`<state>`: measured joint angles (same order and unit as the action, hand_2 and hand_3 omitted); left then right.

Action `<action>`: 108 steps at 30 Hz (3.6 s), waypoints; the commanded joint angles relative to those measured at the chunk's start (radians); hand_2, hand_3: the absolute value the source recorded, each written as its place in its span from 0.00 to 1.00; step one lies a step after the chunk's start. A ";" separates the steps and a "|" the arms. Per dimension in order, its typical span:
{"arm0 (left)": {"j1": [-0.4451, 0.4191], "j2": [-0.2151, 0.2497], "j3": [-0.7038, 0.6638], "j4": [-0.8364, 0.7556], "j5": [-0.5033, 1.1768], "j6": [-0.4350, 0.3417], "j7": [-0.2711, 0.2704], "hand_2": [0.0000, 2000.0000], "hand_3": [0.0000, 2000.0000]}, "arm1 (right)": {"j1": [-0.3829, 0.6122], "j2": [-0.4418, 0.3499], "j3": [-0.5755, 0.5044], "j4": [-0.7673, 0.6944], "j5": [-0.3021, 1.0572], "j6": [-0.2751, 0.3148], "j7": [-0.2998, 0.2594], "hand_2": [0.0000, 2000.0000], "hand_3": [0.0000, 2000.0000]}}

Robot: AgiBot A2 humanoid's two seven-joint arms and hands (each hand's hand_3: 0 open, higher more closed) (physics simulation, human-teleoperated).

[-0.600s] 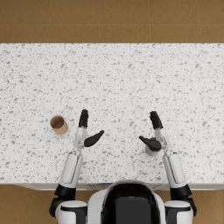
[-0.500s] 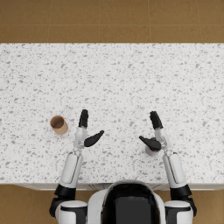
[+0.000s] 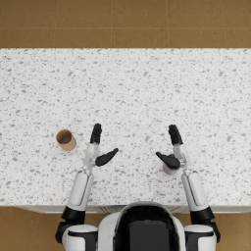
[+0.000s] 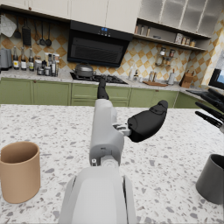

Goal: Pick up two cups and pour the berry on the right into the cup on the left

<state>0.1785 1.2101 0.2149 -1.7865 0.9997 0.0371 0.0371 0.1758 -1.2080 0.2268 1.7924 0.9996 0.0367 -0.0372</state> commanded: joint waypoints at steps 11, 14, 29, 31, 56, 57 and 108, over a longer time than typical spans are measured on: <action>-0.104 0.010 -0.266 -0.081 0.250 -0.036 -0.036 0.00 0.00 | -0.232 0.083 -0.125 0.205 0.282 -0.036 0.036 0.00 0.00; -0.132 0.018 -0.330 -0.078 0.345 -0.037 -0.037 0.00 0.00 | -0.271 0.092 -0.136 0.233 0.377 -0.036 0.037 0.00 0.00; -0.190 0.056 -0.503 0.107 0.424 -0.037 -0.037 0.00 0.00 | -0.352 0.088 -0.190 0.229 0.457 -0.037 0.037 0.00 0.00; -0.174 0.055 -0.494 0.154 0.424 -0.037 -0.037 0.00 0.00 | -0.361 0.087 -0.180 0.207 0.457 -0.037 0.037 0.00 0.00; -0.039 0.078 -0.445 0.443 0.424 -0.037 -0.037 0.00 0.00 | -0.339 0.027 -0.129 -0.064 0.457 -0.037 0.037 0.00 0.00; -0.041 0.080 -0.440 0.439 0.424 -0.037 -0.037 0.00 0.00 | -0.334 0.023 -0.125 -0.070 0.457 -0.037 0.037 0.00 0.00; -0.010 0.151 -0.183 0.126 0.425 -0.066 -0.041 1.00 0.64 | -0.032 -0.156 -0.120 -0.077 0.457 0.047 0.039 1.00 0.64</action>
<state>0.1604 1.3623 -0.0325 -1.5991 1.4242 -0.0291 -0.0035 0.0833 -1.3482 0.0913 1.7188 1.4568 0.0821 0.0021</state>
